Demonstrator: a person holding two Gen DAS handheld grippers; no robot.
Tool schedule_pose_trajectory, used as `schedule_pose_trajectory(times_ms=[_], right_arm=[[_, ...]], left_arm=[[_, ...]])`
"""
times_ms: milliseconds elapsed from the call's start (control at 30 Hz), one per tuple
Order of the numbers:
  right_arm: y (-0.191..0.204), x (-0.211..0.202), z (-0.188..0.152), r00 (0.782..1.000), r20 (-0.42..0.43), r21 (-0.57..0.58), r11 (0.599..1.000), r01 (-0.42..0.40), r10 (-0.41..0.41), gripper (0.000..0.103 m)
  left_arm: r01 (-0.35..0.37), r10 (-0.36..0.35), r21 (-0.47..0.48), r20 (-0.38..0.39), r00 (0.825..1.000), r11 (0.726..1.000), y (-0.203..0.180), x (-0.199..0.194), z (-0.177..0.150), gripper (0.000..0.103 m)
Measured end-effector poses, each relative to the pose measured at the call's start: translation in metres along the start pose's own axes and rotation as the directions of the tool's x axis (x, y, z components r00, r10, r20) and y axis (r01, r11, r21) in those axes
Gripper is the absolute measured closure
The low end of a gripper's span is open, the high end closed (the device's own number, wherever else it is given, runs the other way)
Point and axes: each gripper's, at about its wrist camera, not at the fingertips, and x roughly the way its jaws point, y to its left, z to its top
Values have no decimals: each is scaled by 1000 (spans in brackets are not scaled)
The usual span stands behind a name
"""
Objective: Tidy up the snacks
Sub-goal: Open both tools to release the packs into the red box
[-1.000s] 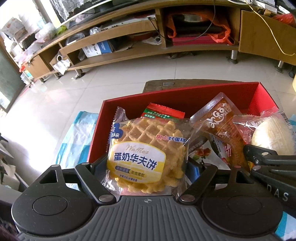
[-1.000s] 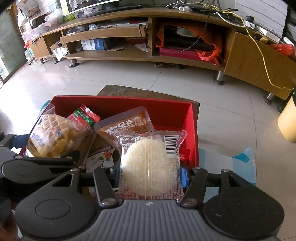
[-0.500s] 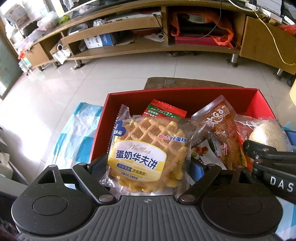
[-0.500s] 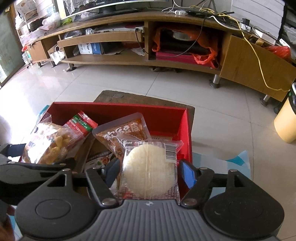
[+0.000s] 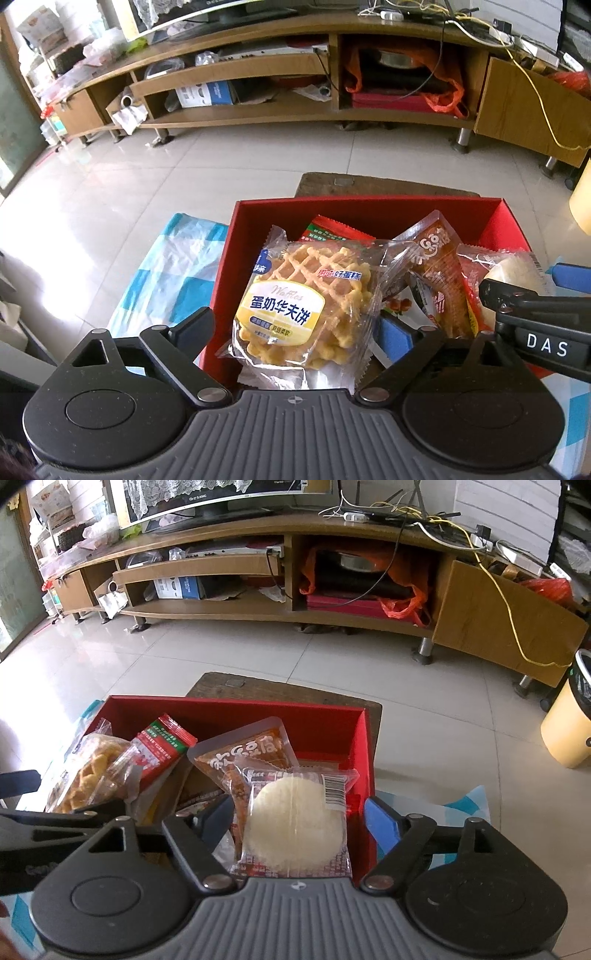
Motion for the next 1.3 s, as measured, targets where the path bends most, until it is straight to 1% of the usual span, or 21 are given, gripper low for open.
schedule_pose_trajectory(times_ms=[167,267,433,500,600,633,700,800,833,867,933,1000,1100,1300], right_arm=[[-5,-4,2,1000,13,15,1000,-1,1,27],[-8,-3,1,999,15,38,999,-29,28,24],[-14,1,2,998,26,79,996,-50,48,22],[-14,1,3,998,34,89,994,-57,54,20],[-14,-1,4,996,46,100,992,-75,71,20],[-14,-3,4,995,51,109,990,-88,83,20],[-18,-6,6,989,62,142,980,-139,132,20],[-22,-15,8,973,113,166,962,-218,201,20],[-21,-18,10,972,126,167,962,-217,197,20],[-21,-22,11,975,137,165,966,-197,175,19],[-19,-26,13,978,139,150,973,-175,154,19],[-19,-29,11,981,131,143,977,-160,141,19],[-15,-35,9,989,112,129,985,-111,97,19],[-1,-56,0,995,94,59,998,-28,22,19]], left_arm=[[12,-12,-10,15,1000,1000,2,-6,1,7],[67,-66,-20,10,998,998,2,-6,2,7],[61,-60,-30,18,998,998,2,-5,5,5],[52,-51,-48,20,999,998,6,-5,6,5],[58,-57,-67,20,998,996,12,-6,8,5],[54,-53,-76,24,998,996,14,-8,8,5],[60,-57,-82,28,998,995,17,-10,10,5],[65,-62,-89,33,998,994,19,-14,10,5],[64,-61,-87,36,997,994,19,-15,10,5],[63,-60,-83,39,997,995,18,-16,9,5],[61,-58,-77,40,998,995,17,-18,7,5],[62,-59,-78,36,998,995,17,-19,5,5],[68,-66,-81,32,997,994,18,-24,0,5],[44,-41,-77,37,998,996,23,-38,-15,3]])
